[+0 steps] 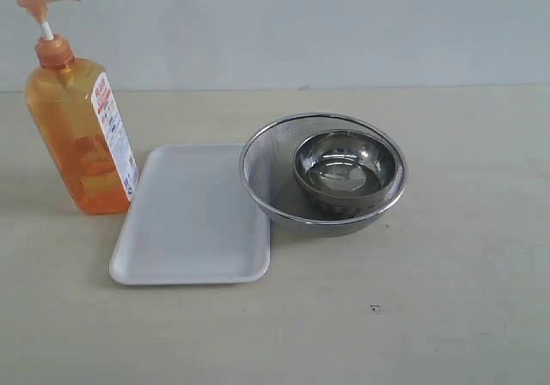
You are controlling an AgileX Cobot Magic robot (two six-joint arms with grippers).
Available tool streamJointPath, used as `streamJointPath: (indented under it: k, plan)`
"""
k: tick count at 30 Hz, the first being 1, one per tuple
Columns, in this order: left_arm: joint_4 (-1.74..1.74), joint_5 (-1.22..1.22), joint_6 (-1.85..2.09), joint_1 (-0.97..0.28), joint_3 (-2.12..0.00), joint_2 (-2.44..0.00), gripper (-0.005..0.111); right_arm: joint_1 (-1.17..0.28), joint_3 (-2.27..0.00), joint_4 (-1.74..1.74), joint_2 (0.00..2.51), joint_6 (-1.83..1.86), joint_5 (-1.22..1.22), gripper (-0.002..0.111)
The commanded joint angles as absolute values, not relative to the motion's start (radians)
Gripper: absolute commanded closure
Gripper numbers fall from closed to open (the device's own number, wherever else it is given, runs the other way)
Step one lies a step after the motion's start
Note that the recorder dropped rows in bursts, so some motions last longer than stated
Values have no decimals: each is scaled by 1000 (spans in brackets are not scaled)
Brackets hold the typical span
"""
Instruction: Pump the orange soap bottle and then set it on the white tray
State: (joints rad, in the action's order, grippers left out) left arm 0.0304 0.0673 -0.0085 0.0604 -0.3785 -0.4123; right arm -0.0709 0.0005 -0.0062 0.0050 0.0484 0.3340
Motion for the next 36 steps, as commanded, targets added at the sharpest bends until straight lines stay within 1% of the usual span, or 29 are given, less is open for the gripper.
streamJointPath:
  k: [1,5,10,12,18,20,26,32,36]
  plan:
    - [41,56,-20,54,-386,-443,102,-65,0,-8,0,50,330,108]
    - [44,60,-20,54,-386,-574,102,-65,0,-8,0,50,330,108]
    - [44,60,-170,54,-386,-729,102,-65,0,-8,0,50,330,108]
    - [44,55,-195,29,-386,-771,102,-65,0,-8,0,50,330,108]
    - [26,-73,-106,-126,-386,-886,102,-65,0,-8,0,50,330,108]
    - [26,-104,-97,-139,-386,-900,102,-65,0,-8,0,50,330,108]
    - [26,-242,-97,-140,-386,-991,102,-65,0,-8,0,50,330,108]
    - [23,-327,-97,-140,-386,-1085,102,-65,0,-8,0,50,330,108]
    - [-38,-363,-97,-140,-386,-1117,102,-65,0,-8,0,50,330,108]
